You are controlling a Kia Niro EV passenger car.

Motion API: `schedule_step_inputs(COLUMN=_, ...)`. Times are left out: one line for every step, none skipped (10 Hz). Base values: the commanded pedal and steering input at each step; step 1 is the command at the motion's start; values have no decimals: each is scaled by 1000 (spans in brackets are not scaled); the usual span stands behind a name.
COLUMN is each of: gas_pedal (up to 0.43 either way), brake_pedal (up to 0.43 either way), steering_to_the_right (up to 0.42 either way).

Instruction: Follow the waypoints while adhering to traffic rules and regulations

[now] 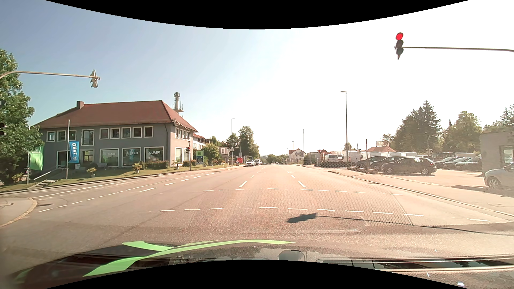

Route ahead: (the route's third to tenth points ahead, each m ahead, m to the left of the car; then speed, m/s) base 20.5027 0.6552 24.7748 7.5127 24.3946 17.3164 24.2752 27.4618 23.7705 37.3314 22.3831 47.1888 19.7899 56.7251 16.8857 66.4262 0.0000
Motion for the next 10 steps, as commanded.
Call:
schedule_step_inputs(gas_pedal=0, brake_pedal=274, steering_to_the_right=-5)
schedule_step_inputs(gas_pedal=0, brake_pedal=274, steering_to_the_right=-5)
schedule_step_inputs(gas_pedal=0, brake_pedal=274, steering_to_the_right=-5)
schedule_step_inputs(gas_pedal=0, brake_pedal=280, steering_to_the_right=-5)
schedule_step_inputs(gas_pedal=0, brake_pedal=280, steering_to_the_right=-5)
schedule_step_inputs(gas_pedal=0, brake_pedal=280, steering_to_the_right=-5)
schedule_step_inputs(gas_pedal=0, brake_pedal=274, steering_to_the_right=-5)
schedule_step_inputs(gas_pedal=0, brake_pedal=274, steering_to_the_right=-5)
schedule_step_inputs(gas_pedal=0, brake_pedal=280, steering_to_the_right=-5)
schedule_step_inputs(gas_pedal=0, brake_pedal=280, steering_to_the_right=-5)
